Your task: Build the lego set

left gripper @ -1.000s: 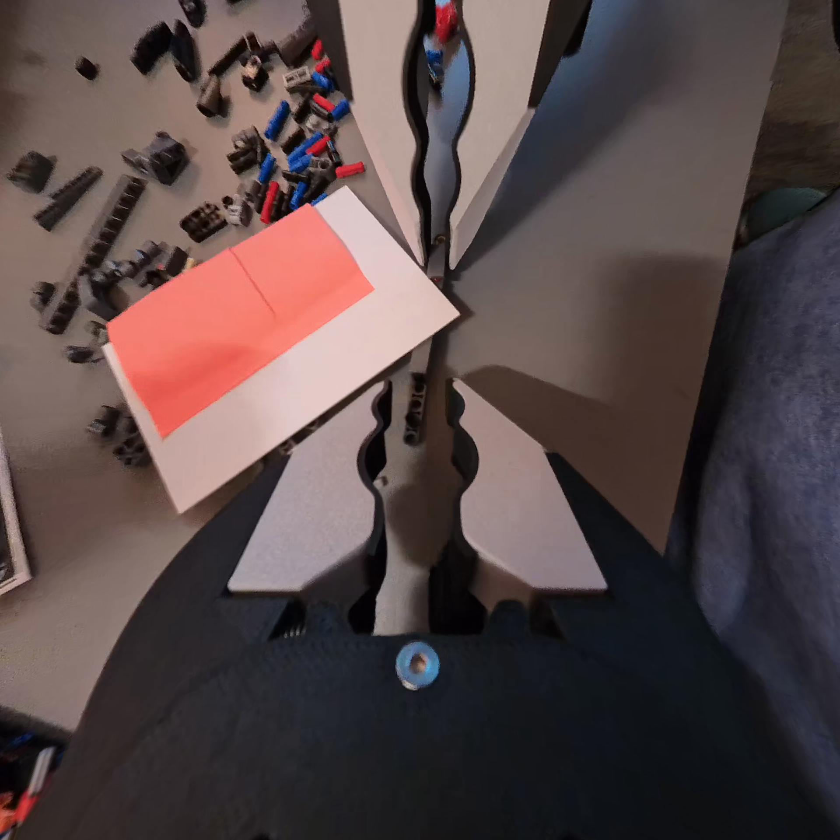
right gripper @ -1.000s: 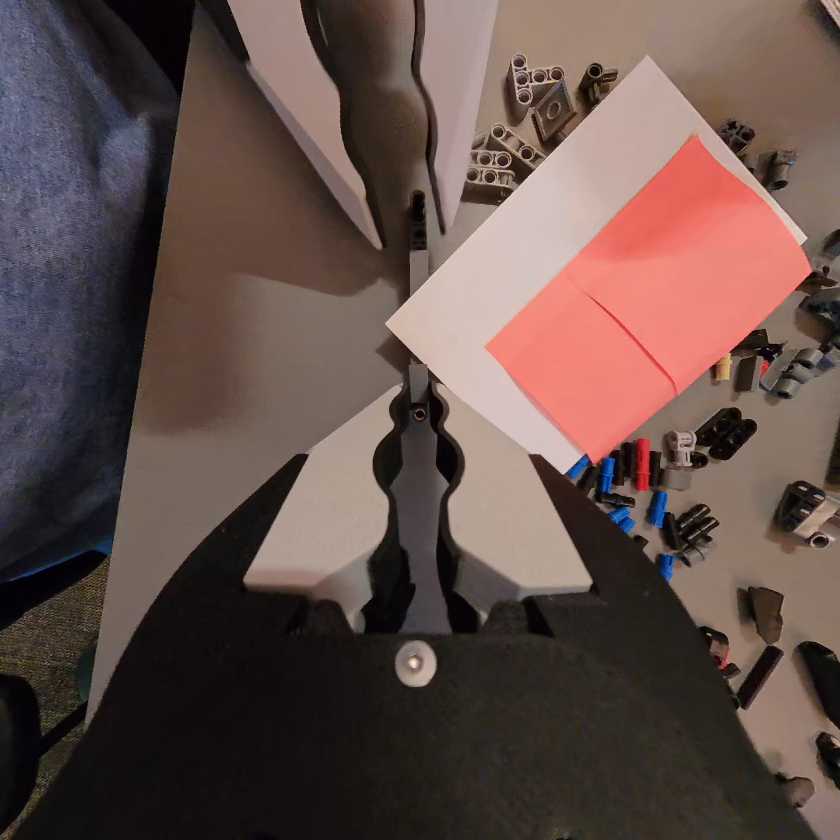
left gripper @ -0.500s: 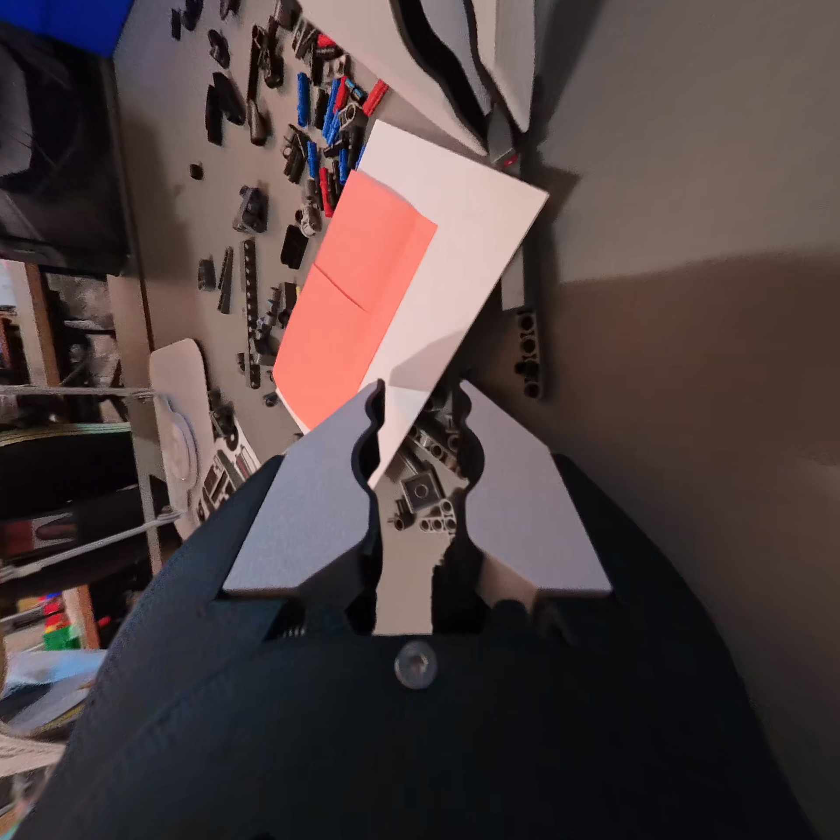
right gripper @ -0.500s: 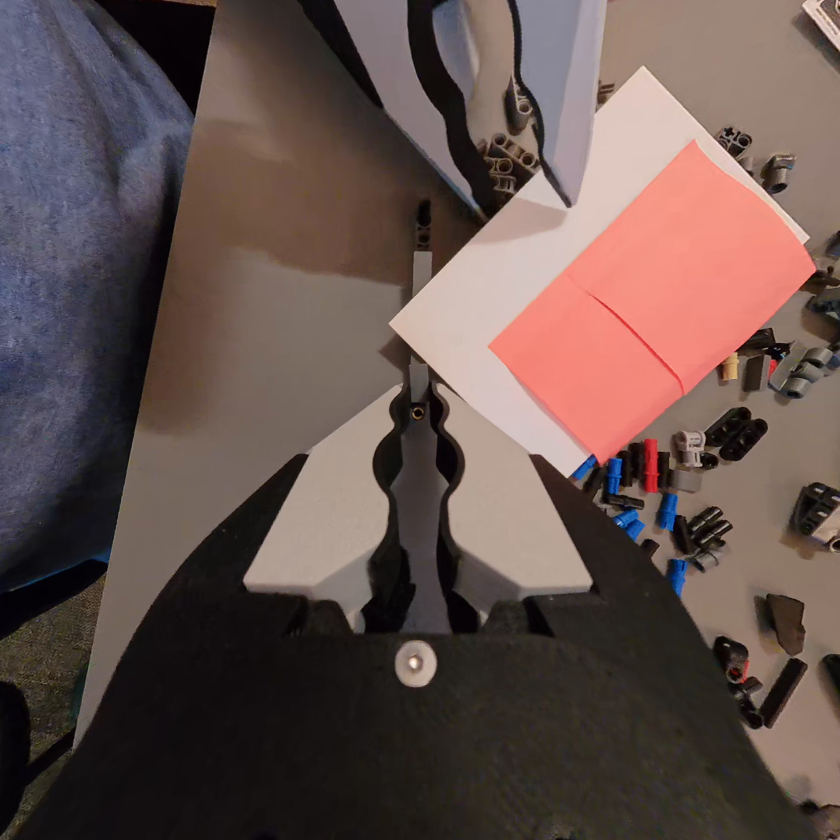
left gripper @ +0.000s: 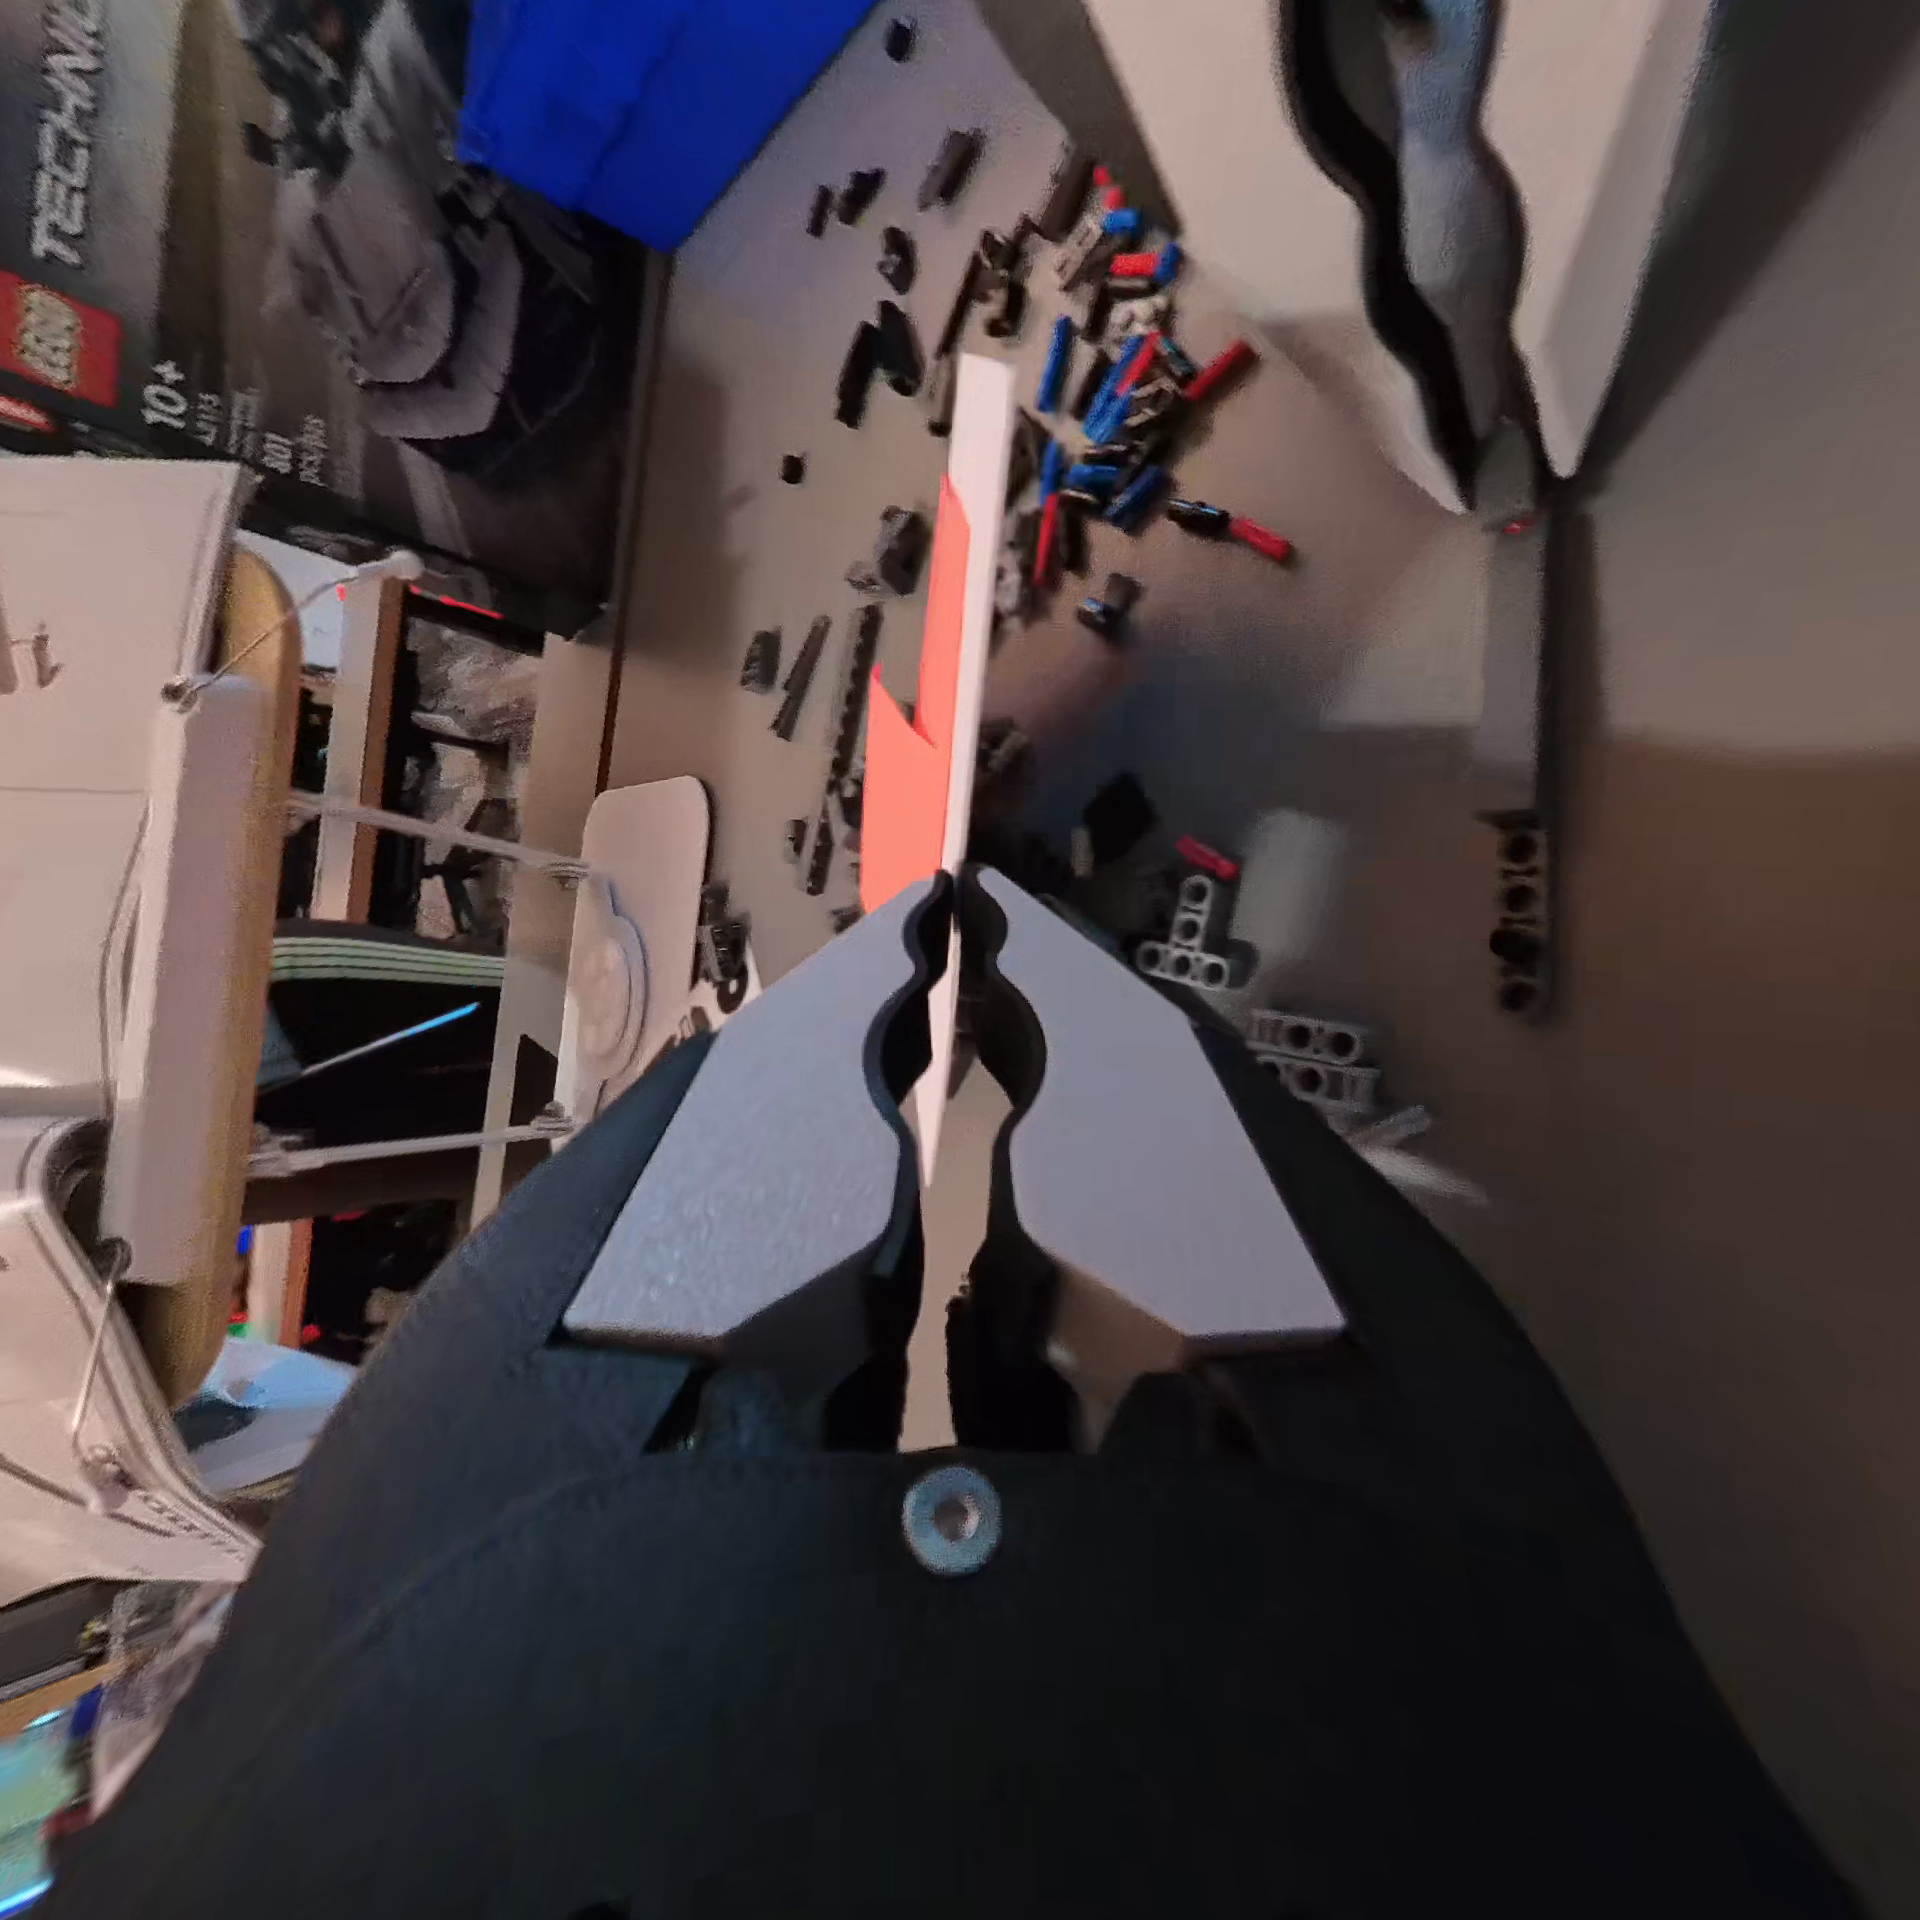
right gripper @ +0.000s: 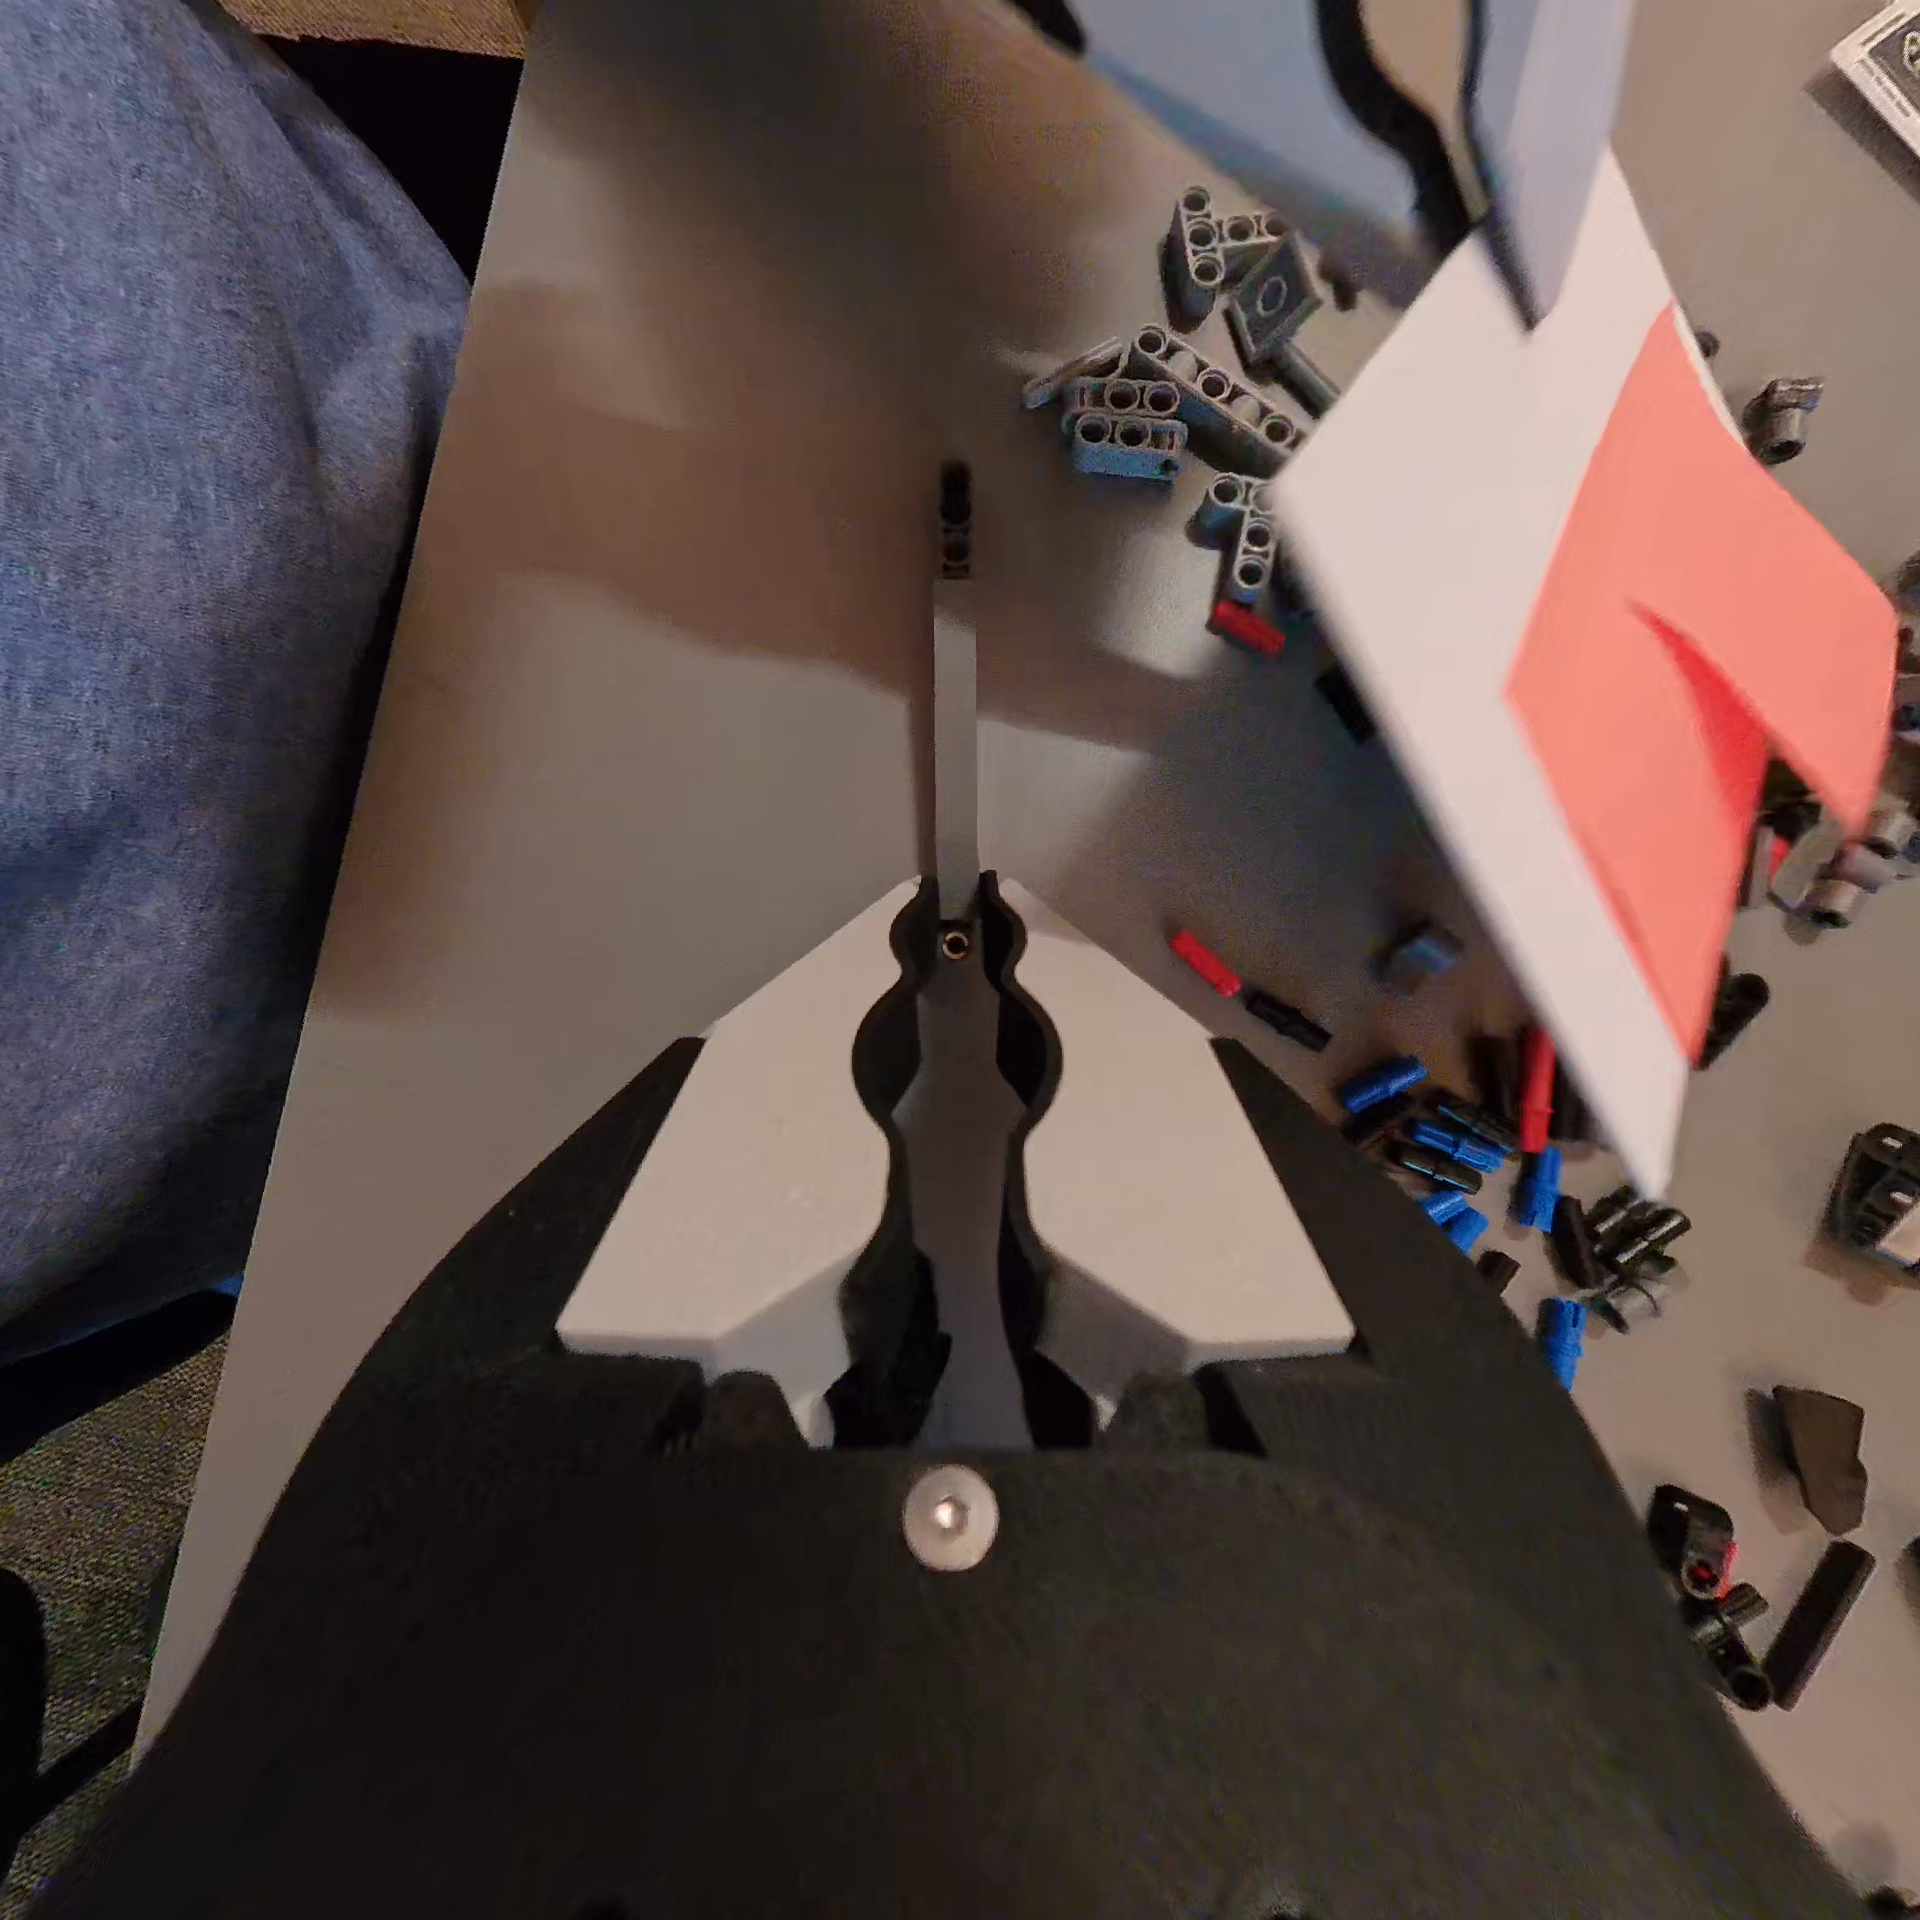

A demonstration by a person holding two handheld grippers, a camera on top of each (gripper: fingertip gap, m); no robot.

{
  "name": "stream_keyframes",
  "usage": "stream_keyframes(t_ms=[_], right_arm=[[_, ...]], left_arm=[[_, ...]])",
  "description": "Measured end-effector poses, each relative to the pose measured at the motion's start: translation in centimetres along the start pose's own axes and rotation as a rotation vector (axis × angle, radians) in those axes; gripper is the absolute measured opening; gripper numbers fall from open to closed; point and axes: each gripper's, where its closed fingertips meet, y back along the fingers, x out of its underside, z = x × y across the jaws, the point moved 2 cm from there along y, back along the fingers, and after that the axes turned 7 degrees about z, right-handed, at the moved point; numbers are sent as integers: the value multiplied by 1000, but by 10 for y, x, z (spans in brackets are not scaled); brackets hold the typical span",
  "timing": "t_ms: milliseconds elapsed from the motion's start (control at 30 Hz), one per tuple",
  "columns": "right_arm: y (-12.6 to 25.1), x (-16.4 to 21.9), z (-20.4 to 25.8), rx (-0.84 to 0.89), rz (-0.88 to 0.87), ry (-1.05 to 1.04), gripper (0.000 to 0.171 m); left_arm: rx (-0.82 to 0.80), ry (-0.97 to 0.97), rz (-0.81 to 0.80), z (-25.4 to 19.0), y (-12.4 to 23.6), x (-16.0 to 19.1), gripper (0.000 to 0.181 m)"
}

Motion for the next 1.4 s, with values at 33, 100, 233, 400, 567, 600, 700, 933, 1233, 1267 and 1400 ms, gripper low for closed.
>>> stream_keyframes(t_ms=[33,100,233,400,567,600,700,933,1233,1267,1400], right_arm=[[0,0,0,0,-1,-1,6],[0,0,0,0,-4,-2,5],[0,0,0,-1,-8,-3,6],[0,0,0,-7,-10,-3,5],[-1,0,-1,-15,-19,-8,5],[-1,0,-1,-17,-20,-10,5],[-1,0,-1,-21,-23,-14,6],[-1,0,-1,-25,-28,-26,5],[-1,0,-1,-42,-28,-58,6],[-1,0,-1,-46,-27,-61,6],[-1,0,-2,-53,-18,-74,6]], left_arm=[[1,35,-20,6,2,-1,0],[26,167,-82,21,10,-3,0],[79,463,-217,64,30,7,0],[49,723,-339,119,60,45,0],[-109,815,-315,160,97,104,0],[-161,812,-292,169,108,118,0],[-320,787,-184,193,144,162,0],[-654,643,368,220,225,326,0],[-649,638,1027,179,285,540,0],[-643,627,1076,173,287,556,0],[-573,642,1242,148,289,609,0]])
